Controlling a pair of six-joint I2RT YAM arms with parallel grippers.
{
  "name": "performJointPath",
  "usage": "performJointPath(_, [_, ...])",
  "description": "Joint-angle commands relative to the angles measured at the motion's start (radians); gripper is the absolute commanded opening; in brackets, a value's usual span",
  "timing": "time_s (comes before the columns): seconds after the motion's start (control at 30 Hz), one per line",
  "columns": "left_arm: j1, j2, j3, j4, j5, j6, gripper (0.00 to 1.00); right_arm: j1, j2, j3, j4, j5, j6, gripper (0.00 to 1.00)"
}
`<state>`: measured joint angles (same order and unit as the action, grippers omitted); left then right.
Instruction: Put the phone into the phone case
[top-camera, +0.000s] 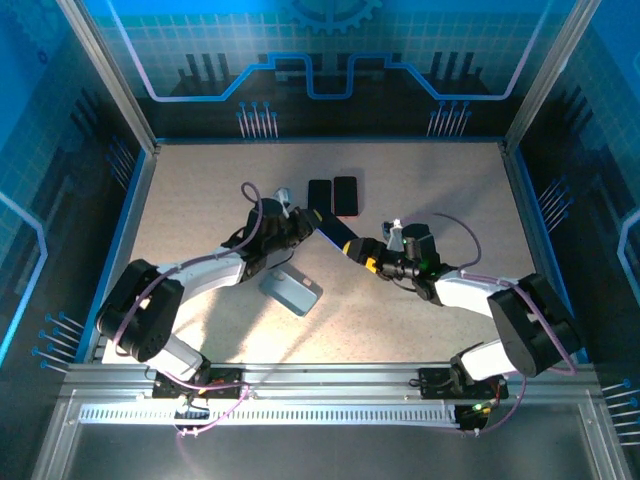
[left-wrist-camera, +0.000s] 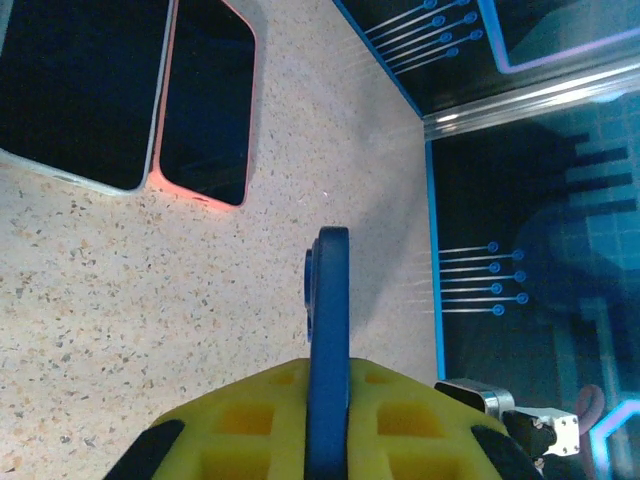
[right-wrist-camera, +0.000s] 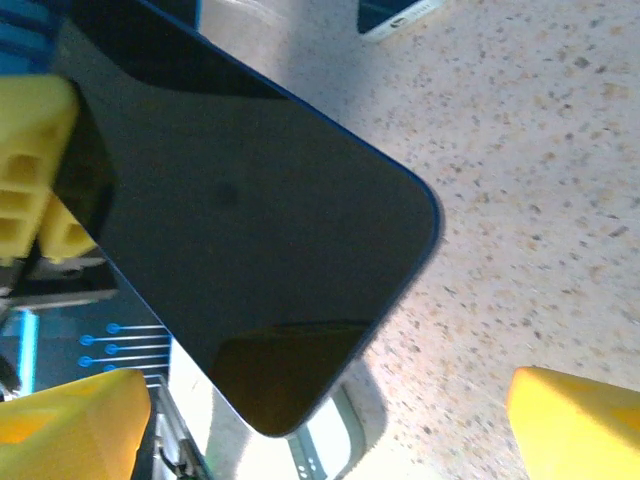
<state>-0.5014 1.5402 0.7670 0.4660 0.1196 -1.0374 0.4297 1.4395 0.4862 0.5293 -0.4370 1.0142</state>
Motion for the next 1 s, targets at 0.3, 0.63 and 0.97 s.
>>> performJointPath(0.3, [-0.032, 0.003, -0.072, 0.283, -0.016, -0.187, 0.00, -0.020, 0.128, 0.013, 0.325, -0.043, 0.142, 0.81])
performJointPath(0.63, [-0.044, 0.042, -0.114, 0.356, -0.008, -0.253, 0.00, -0.031, 0.131, 0.037, 0.318, -0.022, 0.110, 0.69])
performJointPath(0.97, [-0.045, 0.038, -0.124, 0.337, -0.014, -0.256, 0.00, -0.054, 0.137, 0.044, 0.315, -0.029, 0.099, 0.39])
